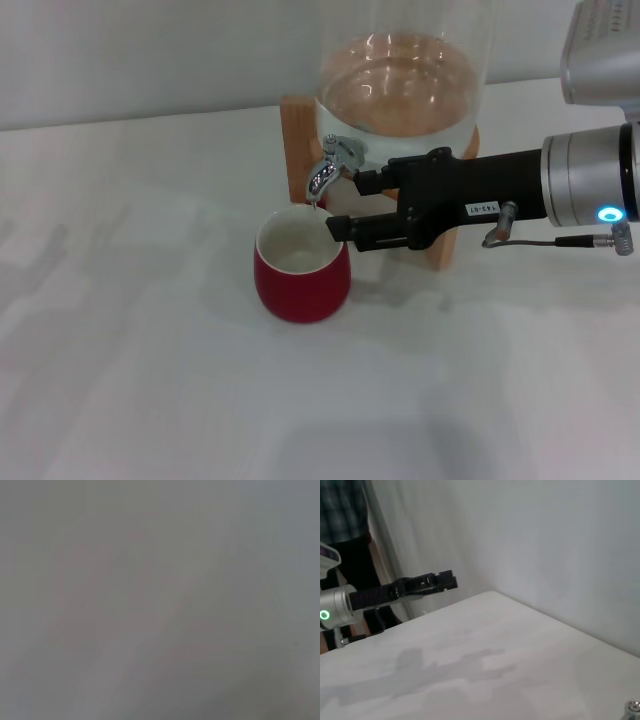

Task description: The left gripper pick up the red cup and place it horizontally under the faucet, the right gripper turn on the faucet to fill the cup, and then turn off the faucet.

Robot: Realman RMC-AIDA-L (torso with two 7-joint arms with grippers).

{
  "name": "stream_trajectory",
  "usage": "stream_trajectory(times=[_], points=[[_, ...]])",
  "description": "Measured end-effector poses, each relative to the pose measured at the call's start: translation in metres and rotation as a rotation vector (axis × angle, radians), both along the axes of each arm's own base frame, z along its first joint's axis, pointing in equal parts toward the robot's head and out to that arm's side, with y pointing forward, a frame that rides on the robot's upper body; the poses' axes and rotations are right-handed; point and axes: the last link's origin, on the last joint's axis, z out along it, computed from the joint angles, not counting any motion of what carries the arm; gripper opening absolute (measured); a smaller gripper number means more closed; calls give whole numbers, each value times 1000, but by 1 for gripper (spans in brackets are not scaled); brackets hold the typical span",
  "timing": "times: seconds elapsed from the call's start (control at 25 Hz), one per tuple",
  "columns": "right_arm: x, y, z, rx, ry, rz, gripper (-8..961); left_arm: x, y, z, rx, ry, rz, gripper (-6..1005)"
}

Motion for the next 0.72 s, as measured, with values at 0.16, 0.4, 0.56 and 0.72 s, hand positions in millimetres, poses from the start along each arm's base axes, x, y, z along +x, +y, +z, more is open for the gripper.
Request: stream_trajectory(times=[0.16,0.4,0.56,0.72], points=[[0,0,0,-4,-1,0,721,-1,0,0,1,1,2,881],[2,0,3,2,-2,-4,721,0,0,0,1,1,0,880],[5,2,8,23,2,-16,721,1,1,1,2,2,-3,880],[7,4,9,36,3,-22,722,0,0,1,4,2,-2,880]])
